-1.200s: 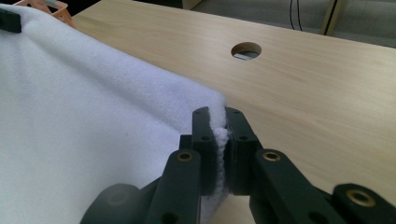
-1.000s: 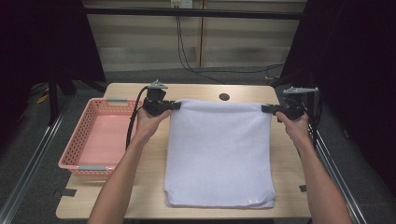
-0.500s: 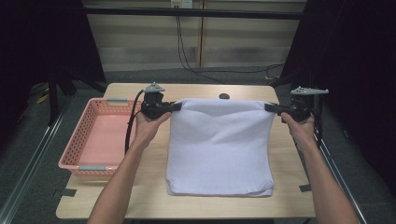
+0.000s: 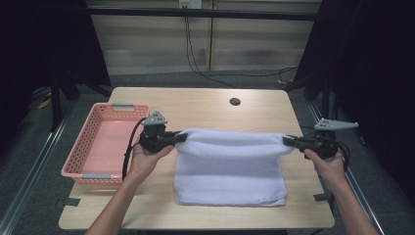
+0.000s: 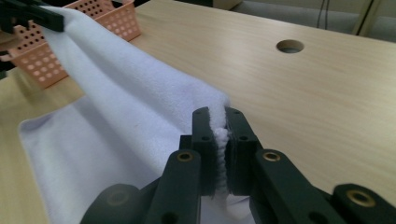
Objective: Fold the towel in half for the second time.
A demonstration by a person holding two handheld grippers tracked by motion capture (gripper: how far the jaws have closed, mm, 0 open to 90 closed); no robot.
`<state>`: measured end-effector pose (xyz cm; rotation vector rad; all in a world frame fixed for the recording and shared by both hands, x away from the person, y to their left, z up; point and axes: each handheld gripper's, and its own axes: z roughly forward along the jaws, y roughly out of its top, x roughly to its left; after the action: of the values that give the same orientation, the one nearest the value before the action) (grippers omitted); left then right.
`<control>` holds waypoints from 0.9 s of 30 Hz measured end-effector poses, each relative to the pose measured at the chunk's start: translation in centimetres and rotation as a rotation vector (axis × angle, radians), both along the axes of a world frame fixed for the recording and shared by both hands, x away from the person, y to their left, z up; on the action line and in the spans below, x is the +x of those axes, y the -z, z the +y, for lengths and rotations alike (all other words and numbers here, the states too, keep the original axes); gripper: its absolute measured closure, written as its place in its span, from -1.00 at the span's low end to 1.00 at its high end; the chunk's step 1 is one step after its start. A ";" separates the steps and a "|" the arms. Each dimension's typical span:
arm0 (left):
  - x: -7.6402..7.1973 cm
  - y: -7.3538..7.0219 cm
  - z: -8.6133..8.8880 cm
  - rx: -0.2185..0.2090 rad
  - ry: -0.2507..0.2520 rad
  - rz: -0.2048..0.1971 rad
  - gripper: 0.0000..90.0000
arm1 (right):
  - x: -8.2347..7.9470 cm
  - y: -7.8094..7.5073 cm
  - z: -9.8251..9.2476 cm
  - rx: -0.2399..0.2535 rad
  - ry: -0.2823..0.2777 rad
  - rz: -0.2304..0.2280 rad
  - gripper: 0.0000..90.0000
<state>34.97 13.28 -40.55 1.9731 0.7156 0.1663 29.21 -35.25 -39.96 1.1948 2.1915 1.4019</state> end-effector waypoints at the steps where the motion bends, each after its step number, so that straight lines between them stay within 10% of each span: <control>1: 0.0 0.0 0.0 0.000 0.000 0.000 0.83 | 0.0 0.0 0.0 0.000 0.000 0.000 0.88; 11: -5.0 4.9 0.6 0.100 0.071 0.096 0.79 | -6.9 6.6 0.9 -0.060 -0.065 0.130 0.75; 17: -7.3 6.6 1.0 0.159 0.127 0.138 0.73 | -9.2 7.3 0.8 -0.084 -0.118 0.189 0.63; 27: -9.9 6.8 2.5 0.131 0.188 0.149 0.55 | -11.4 7.1 0.8 -0.101 -0.131 0.209 0.18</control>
<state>25.10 15.81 -47.39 2.1827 0.6217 -0.0489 17.83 -34.41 -47.05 1.2304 2.4919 1.2464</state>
